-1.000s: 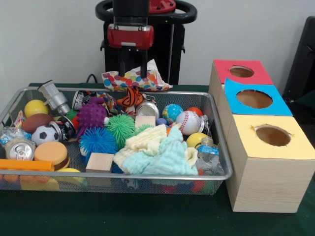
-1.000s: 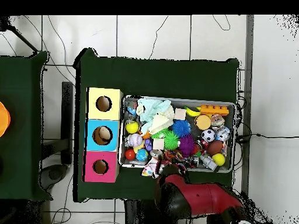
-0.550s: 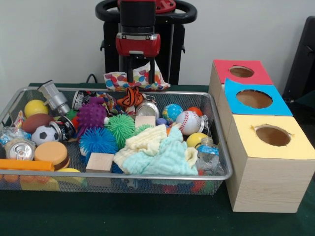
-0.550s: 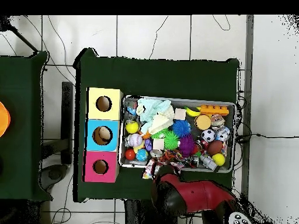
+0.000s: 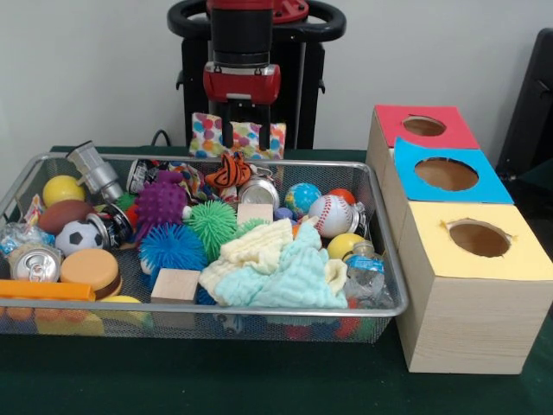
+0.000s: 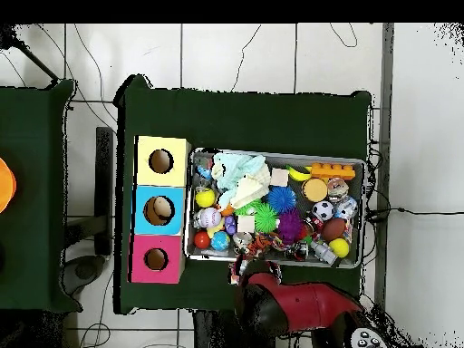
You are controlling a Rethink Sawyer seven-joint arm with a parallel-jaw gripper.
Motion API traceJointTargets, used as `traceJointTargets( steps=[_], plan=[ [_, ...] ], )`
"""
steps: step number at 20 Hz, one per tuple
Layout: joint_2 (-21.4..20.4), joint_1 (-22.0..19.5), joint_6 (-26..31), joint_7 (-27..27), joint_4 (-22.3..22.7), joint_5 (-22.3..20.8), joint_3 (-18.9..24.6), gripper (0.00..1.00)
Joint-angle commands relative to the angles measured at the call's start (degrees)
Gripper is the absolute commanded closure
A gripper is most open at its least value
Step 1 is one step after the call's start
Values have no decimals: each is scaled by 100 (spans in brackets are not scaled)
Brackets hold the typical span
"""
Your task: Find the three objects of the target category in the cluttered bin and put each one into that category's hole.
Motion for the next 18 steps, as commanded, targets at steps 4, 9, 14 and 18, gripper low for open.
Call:
traceJointTargets(
  steps=[4,9,14,18],
  plan=[
    [374,348,-674,583,-847,116,-521,0],
    [348,378,-684,593,-811,188,-563,0],
    [375,416,-696,592,-831,207,-594,0],
    [435,465,-797,604,-863,207,-658,0]
  ],
)
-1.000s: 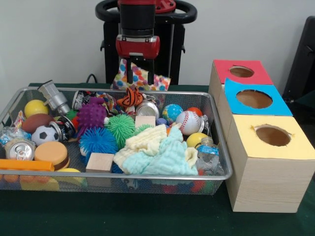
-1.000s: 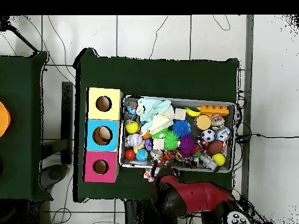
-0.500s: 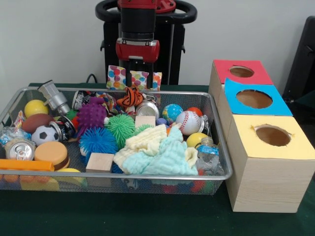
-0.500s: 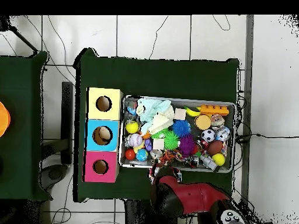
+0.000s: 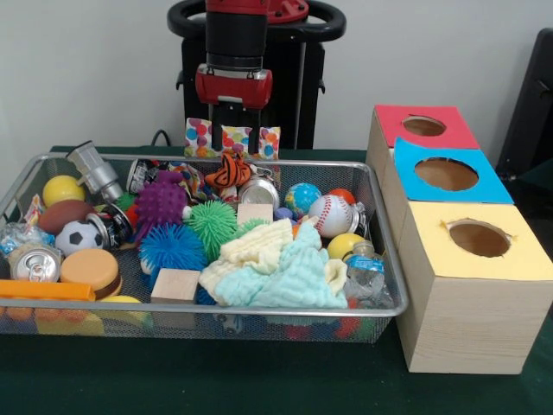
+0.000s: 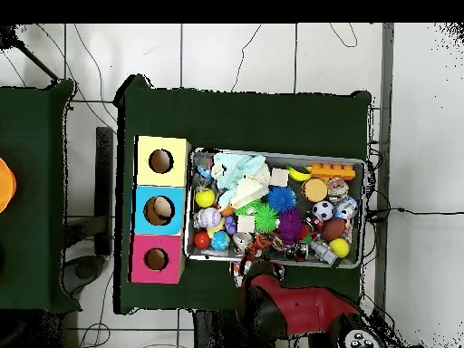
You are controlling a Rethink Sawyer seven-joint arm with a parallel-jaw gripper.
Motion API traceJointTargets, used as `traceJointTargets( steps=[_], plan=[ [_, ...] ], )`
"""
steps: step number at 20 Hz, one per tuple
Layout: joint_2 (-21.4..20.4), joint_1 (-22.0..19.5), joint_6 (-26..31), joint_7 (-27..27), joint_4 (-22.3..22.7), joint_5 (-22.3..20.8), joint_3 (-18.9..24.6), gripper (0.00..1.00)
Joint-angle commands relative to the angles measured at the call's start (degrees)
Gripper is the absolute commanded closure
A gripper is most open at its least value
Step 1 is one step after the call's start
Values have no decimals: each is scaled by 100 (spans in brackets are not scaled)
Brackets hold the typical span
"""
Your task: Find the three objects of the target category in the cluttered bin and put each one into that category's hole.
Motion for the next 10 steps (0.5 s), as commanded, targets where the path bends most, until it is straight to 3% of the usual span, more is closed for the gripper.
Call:
traceJointTargets(
  steps=[1,10],
  plan=[
    [266,94,-404,605,-722,201,-62,0],
    [443,196,-512,612,-893,273,-195,0]
  ],
)
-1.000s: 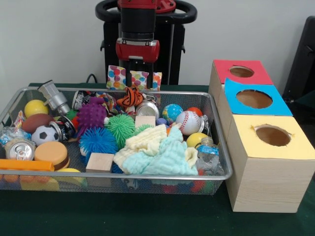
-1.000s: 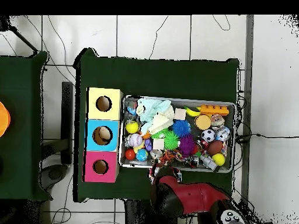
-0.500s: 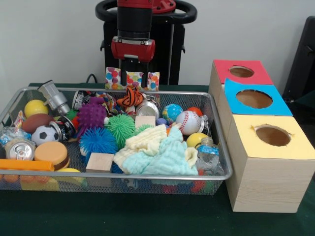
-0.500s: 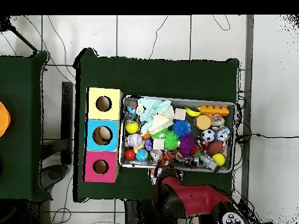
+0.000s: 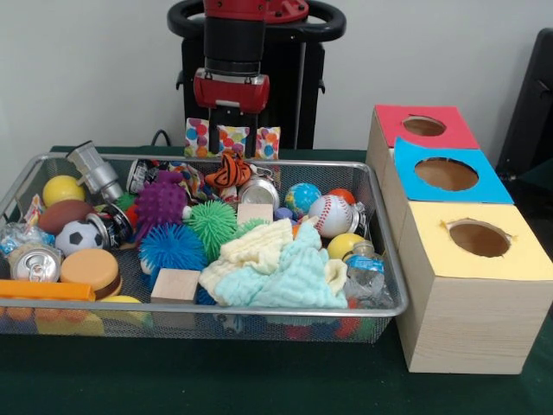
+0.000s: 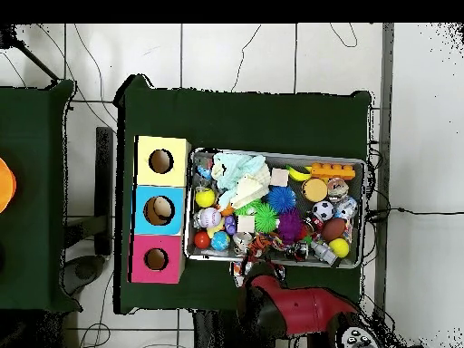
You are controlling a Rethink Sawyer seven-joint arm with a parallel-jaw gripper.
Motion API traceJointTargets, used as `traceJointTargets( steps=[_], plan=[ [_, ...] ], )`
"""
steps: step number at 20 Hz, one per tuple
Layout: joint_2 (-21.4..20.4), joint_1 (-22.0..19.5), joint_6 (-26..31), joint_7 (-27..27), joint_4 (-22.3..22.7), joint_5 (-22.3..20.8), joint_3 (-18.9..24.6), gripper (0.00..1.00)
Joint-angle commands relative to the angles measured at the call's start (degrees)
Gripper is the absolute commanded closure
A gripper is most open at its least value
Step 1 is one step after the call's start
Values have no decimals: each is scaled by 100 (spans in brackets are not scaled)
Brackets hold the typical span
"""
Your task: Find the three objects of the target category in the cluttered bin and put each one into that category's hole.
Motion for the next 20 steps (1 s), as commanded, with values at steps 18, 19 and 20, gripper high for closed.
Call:
traceJointTargets(
  steps=[18,19,20],
  plan=[
    [593,200,-738,690,-912,434,-167,0],
    [585,188,-725,684,-902,433,-152,0],
    [561,168,-690,676,-889,429,-125,0]
  ],
)
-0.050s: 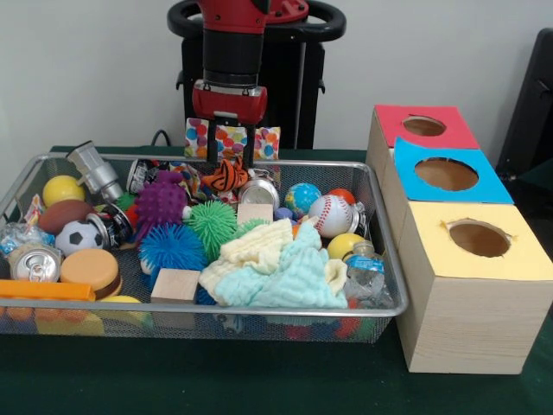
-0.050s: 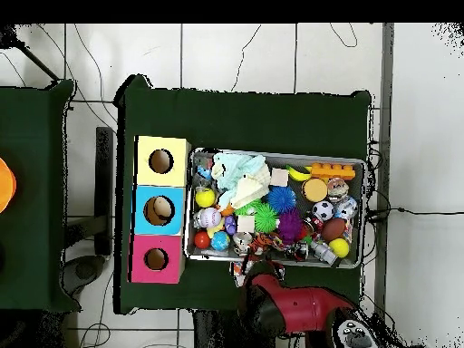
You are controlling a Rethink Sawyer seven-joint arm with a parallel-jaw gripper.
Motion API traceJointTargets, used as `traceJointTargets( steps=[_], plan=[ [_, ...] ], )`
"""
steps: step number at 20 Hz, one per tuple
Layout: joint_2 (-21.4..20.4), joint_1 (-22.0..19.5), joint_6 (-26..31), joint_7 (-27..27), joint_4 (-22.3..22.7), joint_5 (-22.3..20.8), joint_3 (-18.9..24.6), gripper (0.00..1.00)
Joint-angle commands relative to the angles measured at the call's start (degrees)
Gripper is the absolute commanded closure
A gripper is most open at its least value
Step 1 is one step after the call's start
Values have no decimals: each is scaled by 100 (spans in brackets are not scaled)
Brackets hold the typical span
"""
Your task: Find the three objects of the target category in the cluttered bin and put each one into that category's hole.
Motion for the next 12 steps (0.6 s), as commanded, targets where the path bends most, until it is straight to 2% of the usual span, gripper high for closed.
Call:
traceJointTargets(
  steps=[1,12],
  plan=[
    [131,12,-251,667,-708,341,149,0],
    [146,-2,-367,679,-680,325,132,0]
  ],
)
